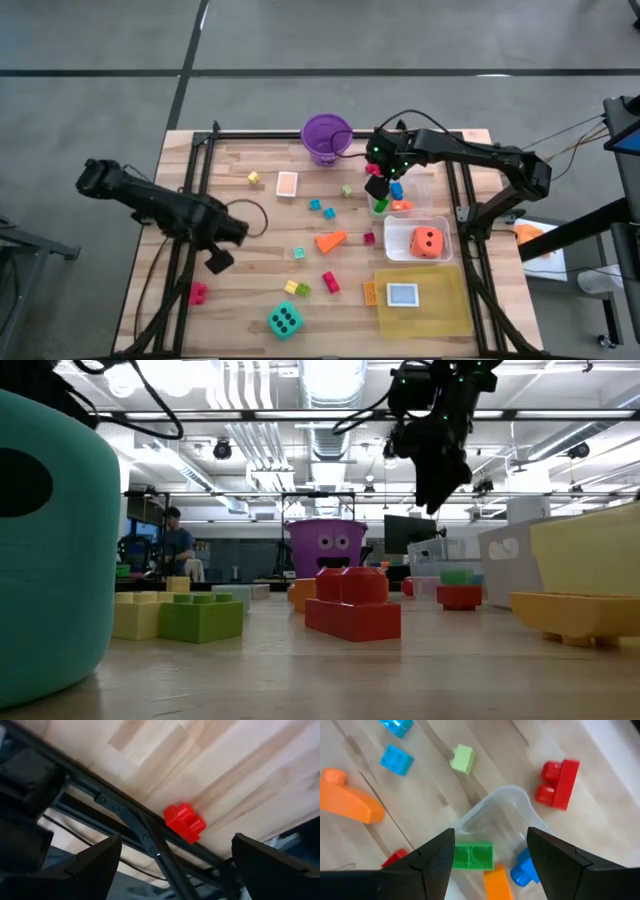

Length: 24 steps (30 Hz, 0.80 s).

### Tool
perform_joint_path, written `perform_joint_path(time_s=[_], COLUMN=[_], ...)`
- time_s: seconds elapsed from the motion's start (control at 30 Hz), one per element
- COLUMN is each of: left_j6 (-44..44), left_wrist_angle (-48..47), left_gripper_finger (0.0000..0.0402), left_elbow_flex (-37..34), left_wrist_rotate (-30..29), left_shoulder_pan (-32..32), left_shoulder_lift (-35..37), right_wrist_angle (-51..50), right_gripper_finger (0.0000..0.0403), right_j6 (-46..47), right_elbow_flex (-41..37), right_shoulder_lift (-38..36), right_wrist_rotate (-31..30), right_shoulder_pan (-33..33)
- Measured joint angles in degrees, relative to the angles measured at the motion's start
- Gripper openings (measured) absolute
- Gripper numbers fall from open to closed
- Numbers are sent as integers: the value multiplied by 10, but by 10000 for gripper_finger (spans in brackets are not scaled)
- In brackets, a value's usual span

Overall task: Pick & Place Toys
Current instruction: Put the red game piece into the transparent bin

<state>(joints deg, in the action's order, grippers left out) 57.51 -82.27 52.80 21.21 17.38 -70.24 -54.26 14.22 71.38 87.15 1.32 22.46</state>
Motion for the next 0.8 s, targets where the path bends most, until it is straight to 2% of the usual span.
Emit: perform_joint_path(time_s=[0.23, 0.37, 0.53, 0.8], left_j6=[-194, -252, -271, -229], left_wrist_angle=[13, 69, 136, 188], left_gripper_finger=[365, 365, 365, 365], left_elbow_flex=[-6, -6, -6, -8], left_wrist_rotate=[-14, -12, -15, -21], left_shoulder_pan=[122, 190, 256, 272], left_shoulder_lift=[-65, -110, -149, -158], right_wrist_angle=[14, 13, 6, 7], right_gripper_finger=[244, 244, 244, 244], right_j6=[-18, -24, -24, -38], right_elbow_flex=[13, 15, 14, 11], right_shoulder_lift=[0, 0, -1, -1], right_wrist_rotate=[0, 0, 3, 2], right_shoulder_pan=[0, -3, -10, -32])
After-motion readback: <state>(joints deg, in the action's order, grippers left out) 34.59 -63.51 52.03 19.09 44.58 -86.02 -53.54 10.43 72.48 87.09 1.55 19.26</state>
